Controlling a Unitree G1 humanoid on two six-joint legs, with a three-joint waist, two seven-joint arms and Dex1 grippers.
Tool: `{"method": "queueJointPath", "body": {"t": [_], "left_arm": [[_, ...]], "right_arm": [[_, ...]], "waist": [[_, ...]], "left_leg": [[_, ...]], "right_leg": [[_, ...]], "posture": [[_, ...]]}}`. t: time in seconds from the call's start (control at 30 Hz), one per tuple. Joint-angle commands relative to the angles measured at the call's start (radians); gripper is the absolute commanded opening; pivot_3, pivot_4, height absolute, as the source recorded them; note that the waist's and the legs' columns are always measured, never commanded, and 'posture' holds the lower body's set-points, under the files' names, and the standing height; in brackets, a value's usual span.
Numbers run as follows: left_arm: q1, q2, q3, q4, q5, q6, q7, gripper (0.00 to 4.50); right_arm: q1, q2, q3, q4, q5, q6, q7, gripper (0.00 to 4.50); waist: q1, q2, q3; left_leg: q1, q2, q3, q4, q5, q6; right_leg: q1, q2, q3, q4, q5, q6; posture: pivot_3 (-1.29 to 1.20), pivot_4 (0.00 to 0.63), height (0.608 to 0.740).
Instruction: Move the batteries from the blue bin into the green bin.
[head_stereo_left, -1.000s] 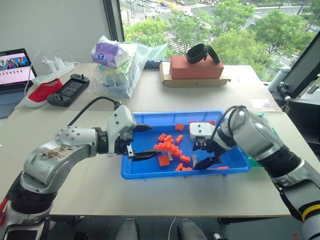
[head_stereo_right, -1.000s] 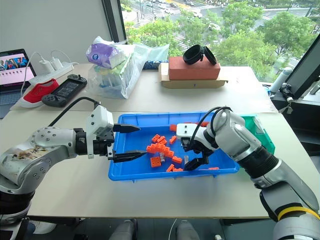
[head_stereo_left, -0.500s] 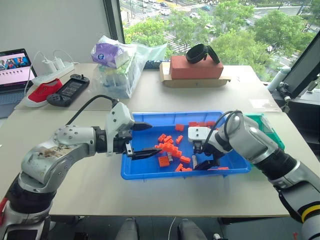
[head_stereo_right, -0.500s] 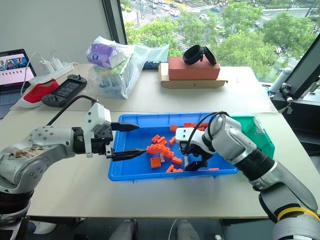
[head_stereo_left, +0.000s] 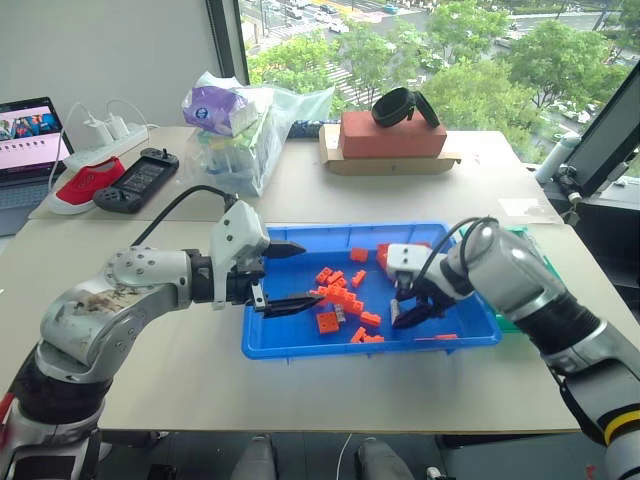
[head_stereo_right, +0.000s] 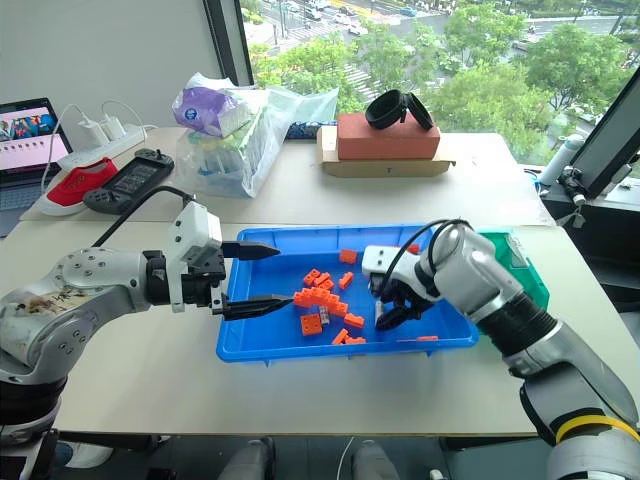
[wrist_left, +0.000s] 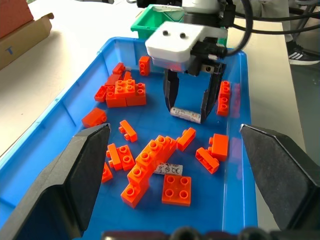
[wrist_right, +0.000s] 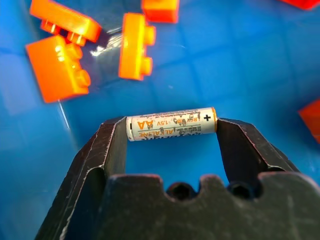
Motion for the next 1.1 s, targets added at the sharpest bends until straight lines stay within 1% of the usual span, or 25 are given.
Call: {"method": "queueJointPath", "body": {"t": [0.03, 0.1, 0.17, 0.23, 0.33, 0.47, 0.6, 0.7, 0.77, 0.9, 0.97, 1.0, 1.07, 1.1], "left_arm": [[-0.037, -0.009, 0.000, -0.005, 0.006, -0.012, 0.005, 4.50], [-0.047, -0.018, 0.002, -0.001, 0.002, -0.012, 0.006, 4.50], [-0.061, -0.030, 0.003, 0.005, 0.000, -0.013, 0.008, 4.50], [-0.073, -0.038, 0.001, 0.015, 0.003, -0.011, 0.010, 4.50], [-0.081, -0.041, -0.004, 0.024, 0.011, -0.013, 0.008, 4.50], [-0.094, -0.050, -0.020, 0.039, 0.030, -0.024, 0.006, 4.50], [-0.103, -0.057, -0.021, 0.046, 0.037, -0.026, 0.007, 4.50], [-0.104, -0.064, -0.016, 0.051, 0.039, -0.030, 0.005, 4.50], [-0.106, -0.073, -0.004, 0.058, 0.028, -0.023, 0.013, 4.50], [-0.102, -0.066, -0.006, 0.053, 0.029, -0.022, 0.003, 4.50], [-0.096, -0.062, -0.006, 0.046, 0.030, -0.020, 0.001, 4.50], [-0.094, -0.061, -0.005, 0.043, 0.030, -0.019, 0.000, 4.50], [-0.087, -0.056, 0.000, 0.038, 0.031, -0.018, 0.004, 4.50], [-0.082, -0.055, 0.004, 0.035, 0.029, -0.016, 0.007, 4.50]], "right_arm": [[-0.132, -0.030, -0.186, 0.103, 0.088, -0.018, 0.011, 2.58], [-0.179, -0.048, -0.228, 0.173, 0.089, -0.050, -0.008, 2.58], [-0.215, -0.110, -0.246, 0.270, 0.039, -0.141, -0.029, 2.58], [-0.231, -0.161, -0.236, 0.360, -0.015, -0.225, -0.053, 2.58], [-0.238, -0.204, -0.216, 0.460, -0.075, -0.346, -0.078, 2.58], [-0.221, -0.256, -0.177, 0.564, -0.155, -0.459, -0.049, 2.58], [-0.215, -0.257, -0.142, 0.627, -0.226, -0.546, -0.058, 2.58], [-0.190, -0.257, -0.090, 0.691, -0.316, -0.651, -0.111, 2.58], [-0.193, -0.229, -0.073, 0.742, -0.351, -0.692, -0.143, 2.58], [-0.204, -0.190, -0.067, 0.791, -0.370, -0.734, -0.104, 2.58], [-0.197, -0.182, -0.065, 0.800, -0.380, -0.768, -0.102, 3.58], [-0.195, -0.180, -0.066, 0.805, -0.383, -0.779, -0.105, 3.75], [-0.199, -0.179, -0.066, 0.814, -0.393, -0.791, -0.101, 4.33], [-0.203, -0.181, -0.069, 0.816, -0.396, -0.799, -0.100, 4.44]], "waist": [[0.000, 0.000, 0.000], [0.002, 0.000, 0.000], [0.004, -0.001, 0.000], [0.013, -0.001, 0.000], [0.018, 0.000, 0.000], [0.013, 0.000, 0.000], [0.003, 0.000, 0.000], [-0.002, 0.000, 0.000], [-0.002, 0.000, 0.000], [-0.009, 0.000, 0.000], [-0.007, 0.000, 0.000], [-0.006, 0.000, 0.000], [-0.005, 0.000, 0.000], [-0.005, 0.000, 0.000]], "left_leg": [[0.000, 0.000, 0.000, 0.000, 0.000, 0.000], [0.000, 0.000, 0.000, -0.001, 0.000, 0.000], [0.000, 0.000, -0.001, -0.001, 0.000, 0.000], [-0.001, 0.000, -0.001, -0.001, 0.000, 0.000], [-0.002, 0.000, 0.000, -0.001, 0.000, 0.000], [-0.002, 0.000, 0.000, -0.002, 0.000, 0.000], [-0.002, 0.000, 0.000, -0.002, 0.000, 0.000], [-0.001, 0.000, 0.000, -0.002, 0.000, 0.000], [-0.001, 0.000, 0.000, -0.002, 0.000, 0.000], [-0.001, 0.000, 0.000, -0.001, 0.000, 0.000], [-0.001, 0.000, 0.000, -0.001, 0.000, 0.000], [-0.001, 0.000, 0.000, -0.001, 0.000, 0.000], [-0.001, 0.000, 0.000, -0.001, 0.000, 0.000], [-0.001, 0.000, 0.000, -0.001, 0.000, 0.000]], "right_leg": [[0.000, 0.000, 0.000, 0.000, 0.000, 0.000], [0.000, 0.000, -0.001, 0.000, 0.000, 0.000], [0.001, 0.000, -0.001, -0.002, 0.000, 0.000], [0.001, 0.000, -0.002, -0.003, 0.000, 0.000], [0.000, -0.001, -0.001, -0.005, 0.000, 0.000], [-0.001, -0.001, -0.001, -0.005, 0.000, 0.000], [-0.001, -0.001, -0.001, -0.004, 0.000, 0.000], [0.000, -0.001, -0.001, -0.004, 0.000, 0.000], [0.000, -0.001, -0.001, -0.004, 0.000, 0.000], [0.000, -0.001, -0.001, -0.003, 0.000, 0.000], [0.000, -0.001, -0.001, -0.002, 0.000, 0.000], [0.000, -0.001, -0.001, -0.002, 0.000, 0.000], [0.000, -0.001, -0.001, -0.002, 0.000, 0.000], [0.000, -0.001, -0.001, -0.002, 0.000, 0.000]], "posture": [[0.00, 0.150, 0.740], [0.00, 0.150, 0.740], [0.00, 0.150, 0.740], [0.00, 0.150, 0.740], [0.00, 0.150, 0.740], [0.00, 0.150, 0.740], [0.00, 0.150, 0.740], [0.00, 0.150, 0.740], [0.00, 0.150, 0.740], [0.00, 0.150, 0.740], [0.00, 0.150, 0.740], [0.00, 0.150, 0.740], [0.00, 0.150, 0.740], [0.00, 0.150, 0.740]]}}
